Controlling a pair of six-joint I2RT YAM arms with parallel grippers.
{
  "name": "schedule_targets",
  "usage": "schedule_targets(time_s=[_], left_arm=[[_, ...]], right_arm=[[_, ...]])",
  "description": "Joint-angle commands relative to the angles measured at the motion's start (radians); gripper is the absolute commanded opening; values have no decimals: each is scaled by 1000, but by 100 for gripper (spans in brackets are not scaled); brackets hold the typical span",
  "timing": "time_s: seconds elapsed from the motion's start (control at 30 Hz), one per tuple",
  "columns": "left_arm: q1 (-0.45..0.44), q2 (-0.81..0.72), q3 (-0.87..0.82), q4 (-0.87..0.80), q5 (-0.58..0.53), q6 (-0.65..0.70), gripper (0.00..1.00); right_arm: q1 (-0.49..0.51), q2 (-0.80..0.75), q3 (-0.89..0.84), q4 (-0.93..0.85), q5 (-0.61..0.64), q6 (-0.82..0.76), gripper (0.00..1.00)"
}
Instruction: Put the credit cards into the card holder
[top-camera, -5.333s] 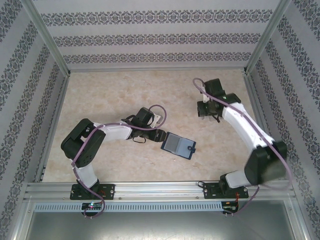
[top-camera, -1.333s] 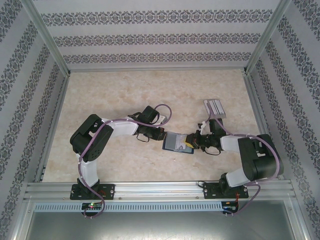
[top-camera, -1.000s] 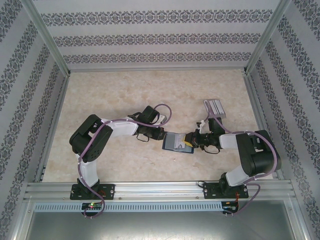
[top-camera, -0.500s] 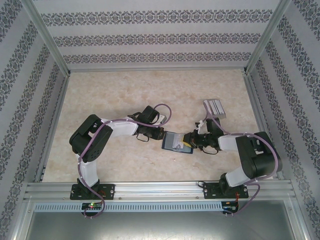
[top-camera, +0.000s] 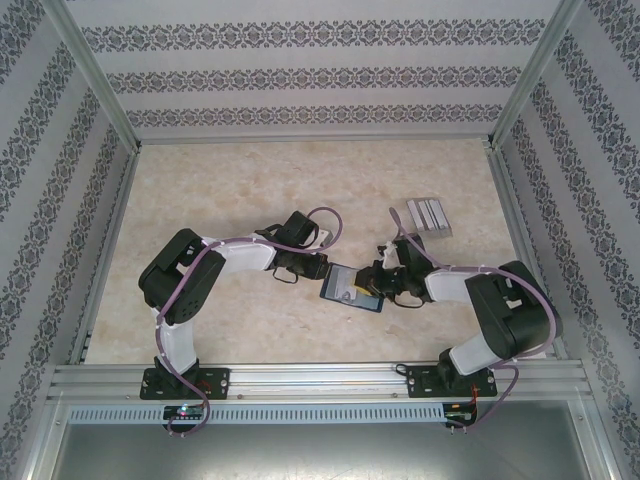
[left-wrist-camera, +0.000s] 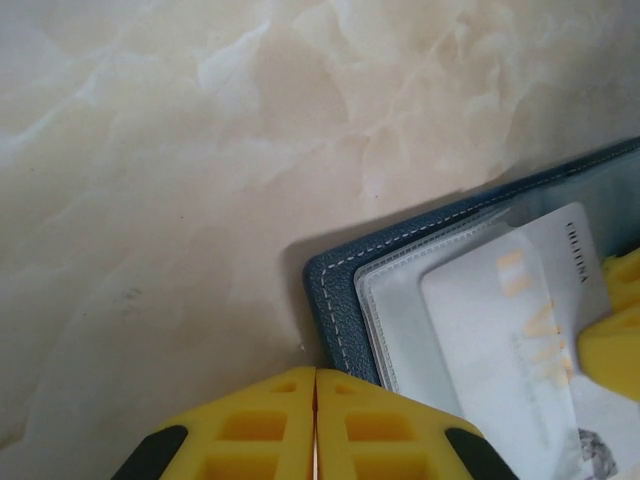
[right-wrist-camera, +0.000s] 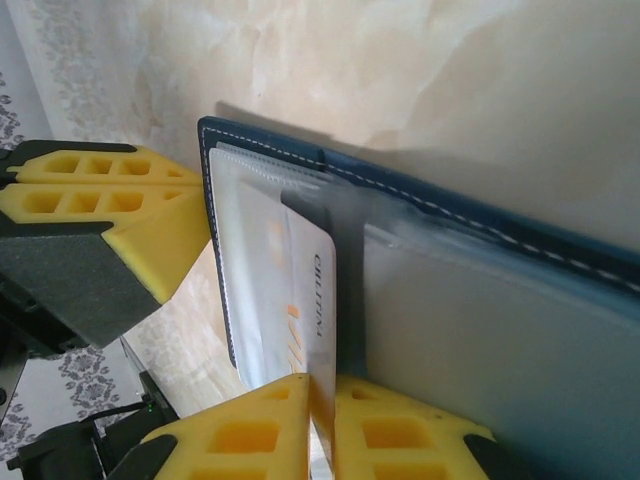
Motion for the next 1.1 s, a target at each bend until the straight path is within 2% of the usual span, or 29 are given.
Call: schedule_targets(time_s=[0.0,0.17,0.23,0.53,0.73,0.97,1.07], left_arm=[[-4,13,-8,1,15,-18,9],[-4,15,-3,-10,1,-15,9],[-4,14,-3,-12,1,-15,9],[-5,22,2,-17,-1,-16,9],[-4,30,6,-12,13,-19,8],[-4,39,4,-4,24,-26,8],[-4,34,2,-6,21,-26,7]], right_arm=[[21,37,31,-7,37,21,16],[18,3,39,-92,67,-16,27],[9,-25,34,-134,86,-29,28],[7,-63,33,-208,112,-51,28],[21,-64,56,-226,120,-56,19],[59,-28,87,-168,144,-7,19],[79,-10,106,-137,152,23,22]])
